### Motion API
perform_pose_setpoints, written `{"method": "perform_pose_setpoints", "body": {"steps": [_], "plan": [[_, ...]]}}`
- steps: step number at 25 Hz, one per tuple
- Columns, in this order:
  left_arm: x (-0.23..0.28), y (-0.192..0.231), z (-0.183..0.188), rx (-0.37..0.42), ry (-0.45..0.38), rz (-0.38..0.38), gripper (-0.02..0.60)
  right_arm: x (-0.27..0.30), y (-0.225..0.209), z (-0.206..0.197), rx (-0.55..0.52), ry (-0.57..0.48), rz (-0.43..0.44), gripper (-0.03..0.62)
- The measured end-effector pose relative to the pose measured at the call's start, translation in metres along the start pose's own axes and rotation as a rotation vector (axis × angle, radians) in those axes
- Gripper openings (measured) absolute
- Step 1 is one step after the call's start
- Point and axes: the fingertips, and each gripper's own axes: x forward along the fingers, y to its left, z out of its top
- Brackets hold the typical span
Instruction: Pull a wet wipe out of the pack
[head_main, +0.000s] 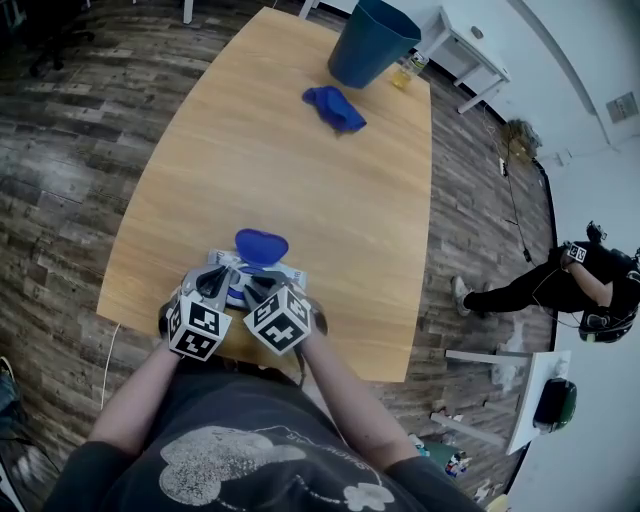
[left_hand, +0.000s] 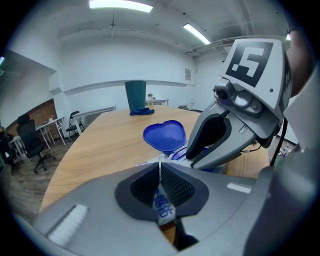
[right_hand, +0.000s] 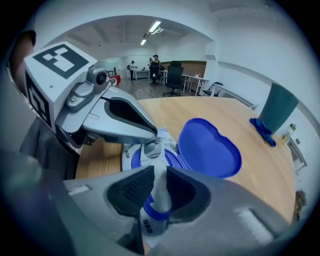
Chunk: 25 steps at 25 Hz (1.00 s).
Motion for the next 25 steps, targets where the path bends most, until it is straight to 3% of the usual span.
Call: {"method": "perform_pose_setpoints", "body": {"steps": [13, 25], "plan": [[0.0017, -0.0008, -0.0040, -0.004, -0.005, -0.042, 0.032, 0.0068, 0.0022, -0.0002, -0.003, 0.115, -0.024, 0.031], [0.0017, -0.0005, -0.0054, 0.009, 0.004, -0.059, 0.032, -0.0004, 0.0032, 0.0043, -0.003, 0.056, -0.098, 0.005]]}}
